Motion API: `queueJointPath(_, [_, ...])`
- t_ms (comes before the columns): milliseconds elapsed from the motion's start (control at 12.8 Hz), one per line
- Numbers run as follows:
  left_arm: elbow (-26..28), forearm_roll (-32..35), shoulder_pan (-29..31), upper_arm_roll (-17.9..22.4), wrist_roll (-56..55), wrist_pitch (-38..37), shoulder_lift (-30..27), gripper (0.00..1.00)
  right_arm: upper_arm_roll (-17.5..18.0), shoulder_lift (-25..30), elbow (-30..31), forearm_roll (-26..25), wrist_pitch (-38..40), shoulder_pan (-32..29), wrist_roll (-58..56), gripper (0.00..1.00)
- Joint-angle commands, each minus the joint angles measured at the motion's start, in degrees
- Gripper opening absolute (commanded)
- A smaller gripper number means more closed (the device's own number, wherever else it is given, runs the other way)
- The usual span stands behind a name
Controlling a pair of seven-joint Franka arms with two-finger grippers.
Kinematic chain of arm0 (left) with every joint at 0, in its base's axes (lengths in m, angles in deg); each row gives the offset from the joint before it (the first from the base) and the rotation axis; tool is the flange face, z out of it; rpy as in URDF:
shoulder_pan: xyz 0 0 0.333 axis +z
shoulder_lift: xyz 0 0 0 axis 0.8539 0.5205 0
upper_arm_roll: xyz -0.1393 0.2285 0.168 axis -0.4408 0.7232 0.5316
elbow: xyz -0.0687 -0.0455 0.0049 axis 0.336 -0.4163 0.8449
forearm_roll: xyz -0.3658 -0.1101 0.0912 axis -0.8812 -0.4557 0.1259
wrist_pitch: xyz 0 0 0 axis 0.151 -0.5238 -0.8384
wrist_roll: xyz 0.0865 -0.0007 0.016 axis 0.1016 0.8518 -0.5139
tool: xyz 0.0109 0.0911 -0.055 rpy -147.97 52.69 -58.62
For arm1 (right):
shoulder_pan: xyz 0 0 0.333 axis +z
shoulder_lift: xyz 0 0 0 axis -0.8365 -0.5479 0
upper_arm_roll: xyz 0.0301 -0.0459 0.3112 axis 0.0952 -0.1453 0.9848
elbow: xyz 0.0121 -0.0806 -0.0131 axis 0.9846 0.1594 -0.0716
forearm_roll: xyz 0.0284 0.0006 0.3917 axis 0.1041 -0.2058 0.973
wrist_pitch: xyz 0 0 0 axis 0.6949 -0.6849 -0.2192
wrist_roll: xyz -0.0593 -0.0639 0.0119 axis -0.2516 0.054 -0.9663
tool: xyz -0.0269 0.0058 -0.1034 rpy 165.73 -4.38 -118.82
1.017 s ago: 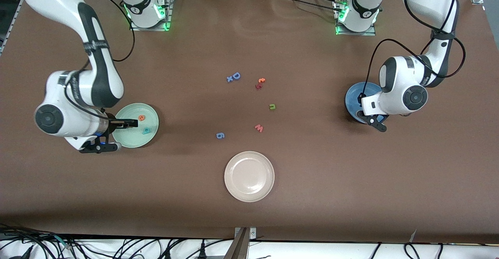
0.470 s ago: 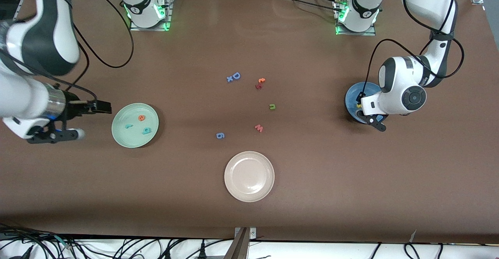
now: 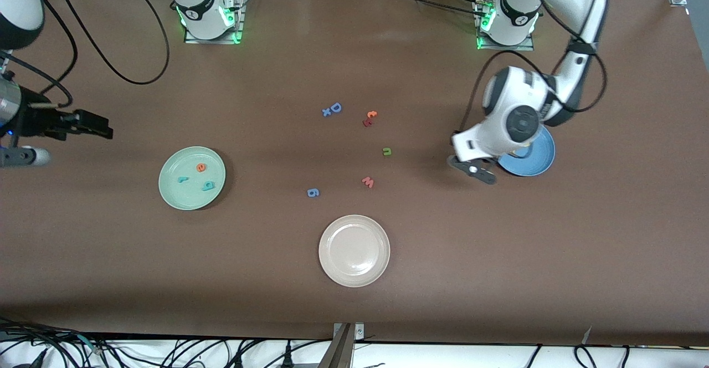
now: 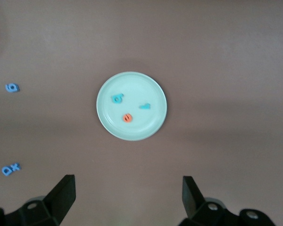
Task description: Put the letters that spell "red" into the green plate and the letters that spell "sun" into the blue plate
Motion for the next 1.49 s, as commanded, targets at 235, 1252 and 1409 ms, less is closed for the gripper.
queueJointPath(235, [-6.4,-0.6,-4.3,-4.5,-22.1,0.3,3.1,0.54,8.5,13.2,15.6,-2.7,-6.6,-7.7,0.7,1.00])
queueJointPath(1252, [-10.5,19.9,-8.8,-6.2,22.5,13.6,12.2,0.54,6.2,14.3,16.9,-0.2,-5.6,-7.2,-0.1,1.00])
queueJointPath(1409, [-10.2,22.4,-8.9,-8.7,22.6,14.1,12.8,0.54,6.2,14.3,16.9,-0.4,-5.8,-7.2,-0.1,1.00])
